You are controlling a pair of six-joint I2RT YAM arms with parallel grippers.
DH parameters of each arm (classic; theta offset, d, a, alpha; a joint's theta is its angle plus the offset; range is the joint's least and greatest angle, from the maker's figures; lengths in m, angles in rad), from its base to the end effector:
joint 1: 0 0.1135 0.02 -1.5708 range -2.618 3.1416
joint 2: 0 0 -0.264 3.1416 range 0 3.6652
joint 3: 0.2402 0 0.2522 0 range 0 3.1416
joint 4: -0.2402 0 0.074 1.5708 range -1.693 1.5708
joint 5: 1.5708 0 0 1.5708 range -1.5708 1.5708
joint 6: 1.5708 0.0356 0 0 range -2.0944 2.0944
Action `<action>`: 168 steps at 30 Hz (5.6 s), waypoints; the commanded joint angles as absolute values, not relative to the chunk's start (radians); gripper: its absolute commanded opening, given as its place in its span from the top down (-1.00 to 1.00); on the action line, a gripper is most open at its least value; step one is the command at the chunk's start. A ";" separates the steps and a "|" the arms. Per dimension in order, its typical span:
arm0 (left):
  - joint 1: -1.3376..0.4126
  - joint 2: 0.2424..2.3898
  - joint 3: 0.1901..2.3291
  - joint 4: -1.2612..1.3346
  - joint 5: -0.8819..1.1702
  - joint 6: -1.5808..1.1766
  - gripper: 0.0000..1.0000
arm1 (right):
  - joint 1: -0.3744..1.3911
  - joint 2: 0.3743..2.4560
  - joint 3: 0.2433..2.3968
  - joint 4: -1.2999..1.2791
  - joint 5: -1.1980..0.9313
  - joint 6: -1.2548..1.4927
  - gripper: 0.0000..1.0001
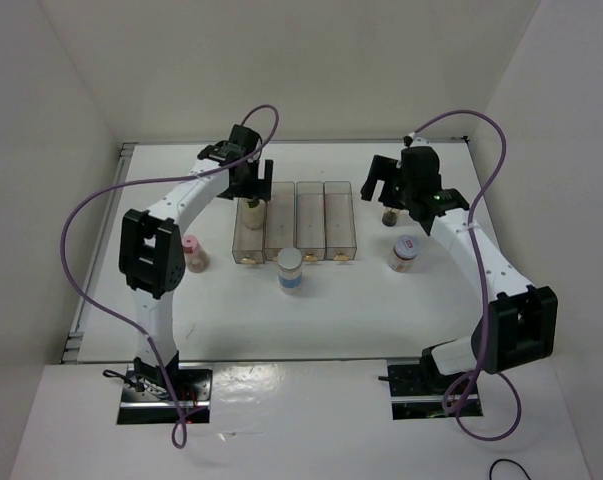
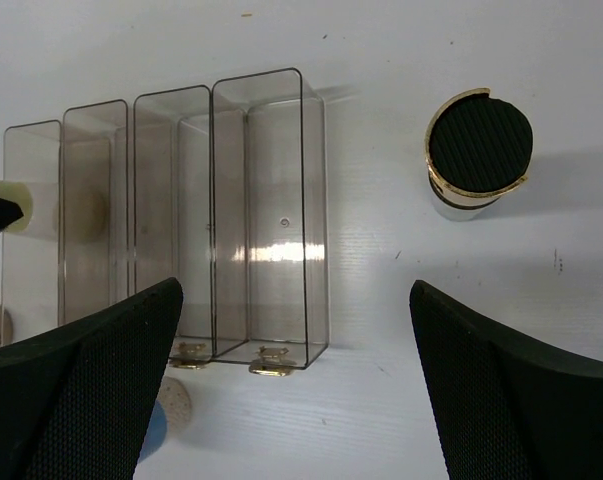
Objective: Organize the condiment bottles
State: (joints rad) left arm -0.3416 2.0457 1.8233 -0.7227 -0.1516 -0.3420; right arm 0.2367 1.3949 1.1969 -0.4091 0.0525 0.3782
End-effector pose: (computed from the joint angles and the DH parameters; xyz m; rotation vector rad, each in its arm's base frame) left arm 0.4322 -0.1480 0.2643 -0.0619 2.5018 -0.0923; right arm 0.3074 0.0722 0.3216 0.1850 2.1841 0.2920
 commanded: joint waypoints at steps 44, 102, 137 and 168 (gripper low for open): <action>-0.135 1.506 1.132 -0.672 -0.314 -0.575 -0.79 | 0.250 1.173 1.058 -0.357 -0.003 0.423 -0.97; -0.373 1.667 1.463 -0.660 -0.166 -0.449 0.27 | 0.250 1.227 1.114 -0.342 -0.021 0.385 -0.97; -0.451 1.749 1.578 -0.683 -0.259 -0.414 -0.87 | 0.250 1.255 1.124 -0.370 -0.011 0.385 -0.97; -0.652 1.347 1.259 -0.538 0.200 -0.172 -0.99 | 0.241 1.146 1.065 -0.390 -0.031 0.337 -0.97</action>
State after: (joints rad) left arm -0.6319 1.3571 1.2663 -0.6037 0.2512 -0.2054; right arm 0.2440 1.1854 1.0702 -0.4053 -0.0231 0.3573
